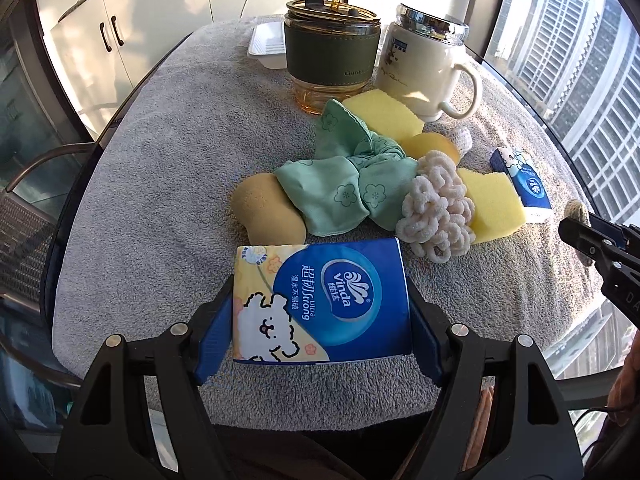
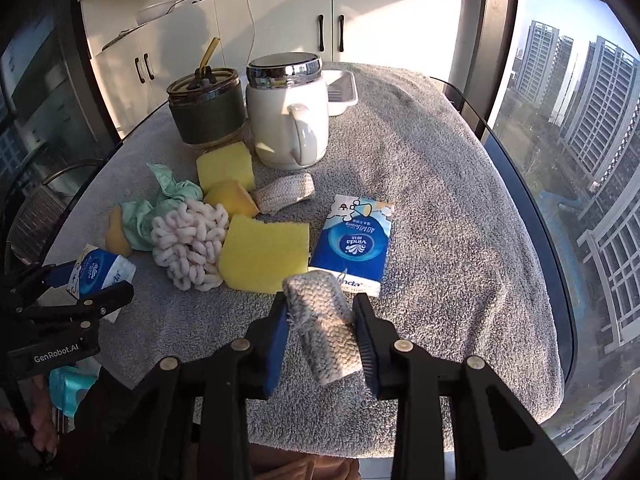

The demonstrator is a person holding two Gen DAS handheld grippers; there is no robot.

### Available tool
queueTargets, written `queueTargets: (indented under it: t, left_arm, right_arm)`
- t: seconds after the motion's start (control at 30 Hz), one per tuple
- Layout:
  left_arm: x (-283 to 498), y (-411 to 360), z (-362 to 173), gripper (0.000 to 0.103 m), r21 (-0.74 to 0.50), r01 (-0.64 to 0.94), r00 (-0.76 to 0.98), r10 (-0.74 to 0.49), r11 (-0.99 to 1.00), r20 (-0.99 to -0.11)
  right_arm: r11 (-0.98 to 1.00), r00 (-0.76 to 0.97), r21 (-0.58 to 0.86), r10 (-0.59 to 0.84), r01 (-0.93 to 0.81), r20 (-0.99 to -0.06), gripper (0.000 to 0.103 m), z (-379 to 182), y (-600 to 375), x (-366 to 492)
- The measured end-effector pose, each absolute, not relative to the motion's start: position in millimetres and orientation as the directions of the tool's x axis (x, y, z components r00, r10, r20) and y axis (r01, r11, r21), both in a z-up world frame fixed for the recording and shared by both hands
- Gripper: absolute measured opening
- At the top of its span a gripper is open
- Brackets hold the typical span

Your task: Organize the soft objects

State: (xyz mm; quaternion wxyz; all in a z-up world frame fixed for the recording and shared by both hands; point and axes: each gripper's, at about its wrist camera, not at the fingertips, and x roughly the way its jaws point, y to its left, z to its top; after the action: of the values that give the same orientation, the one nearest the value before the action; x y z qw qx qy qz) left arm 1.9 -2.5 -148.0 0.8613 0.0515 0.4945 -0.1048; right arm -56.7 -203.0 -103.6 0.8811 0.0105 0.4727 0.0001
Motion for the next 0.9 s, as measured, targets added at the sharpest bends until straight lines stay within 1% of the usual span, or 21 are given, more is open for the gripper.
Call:
queueTargets:
  t: [0.47,0.9]
  left_arm:
    - [49,57,-140,0.074,0.029,0.043,0.522,0.002,0.999,-0.853]
    - [122,93,-151,0.074,0.073,-0.049,0.530,0.088,0.996,-0.843]
  right_arm:
    - [0.992,0.544,-0.005,-0.075,0.129,-0.836,0.034,-106,-248,-8]
    - [0.981,0.526,-0.030,-0.129,0.193,-0.841,0.034,-113,-282,65]
